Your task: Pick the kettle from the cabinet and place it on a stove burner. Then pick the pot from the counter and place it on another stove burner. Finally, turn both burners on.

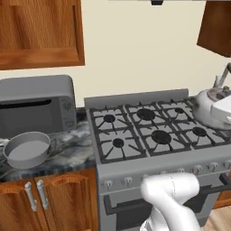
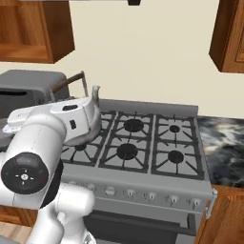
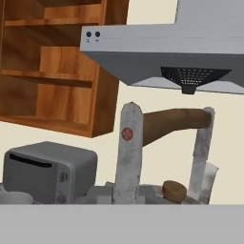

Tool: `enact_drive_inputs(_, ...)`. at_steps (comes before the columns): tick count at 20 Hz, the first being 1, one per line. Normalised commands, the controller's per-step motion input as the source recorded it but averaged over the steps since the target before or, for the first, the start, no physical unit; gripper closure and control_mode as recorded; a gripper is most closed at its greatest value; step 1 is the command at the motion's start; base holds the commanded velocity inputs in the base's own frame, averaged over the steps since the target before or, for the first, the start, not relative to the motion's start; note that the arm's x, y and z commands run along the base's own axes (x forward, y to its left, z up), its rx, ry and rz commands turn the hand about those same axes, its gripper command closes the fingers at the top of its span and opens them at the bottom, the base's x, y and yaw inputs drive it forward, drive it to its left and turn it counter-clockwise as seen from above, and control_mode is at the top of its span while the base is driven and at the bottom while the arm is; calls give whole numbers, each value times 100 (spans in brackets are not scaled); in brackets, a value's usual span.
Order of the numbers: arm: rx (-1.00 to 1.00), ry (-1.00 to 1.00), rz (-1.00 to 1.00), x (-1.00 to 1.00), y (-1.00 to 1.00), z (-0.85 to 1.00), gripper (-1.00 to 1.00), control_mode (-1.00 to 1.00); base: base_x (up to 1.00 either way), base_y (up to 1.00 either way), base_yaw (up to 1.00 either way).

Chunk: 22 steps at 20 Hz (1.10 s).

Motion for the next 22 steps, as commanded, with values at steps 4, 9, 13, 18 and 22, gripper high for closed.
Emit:
enact_drive_inputs(4, 0, 0, 0, 0, 0, 0, 100, 100, 61, -23, 6)
enact_drive_inputs(9, 0, 0, 0, 0, 0, 0, 100, 100, 64, -4, 9)
enact_drive_inputs(13, 0, 0, 1, 3, 0, 0, 100, -100, 20, 0, 3)
enact_drive_inputs(18, 0, 0, 14, 35, 0, -7, 100, -100, 0, 0, 0)
enact_drive_inputs(22, 0, 0, 23, 49, 0, -9, 100, -100, 0, 0, 0)
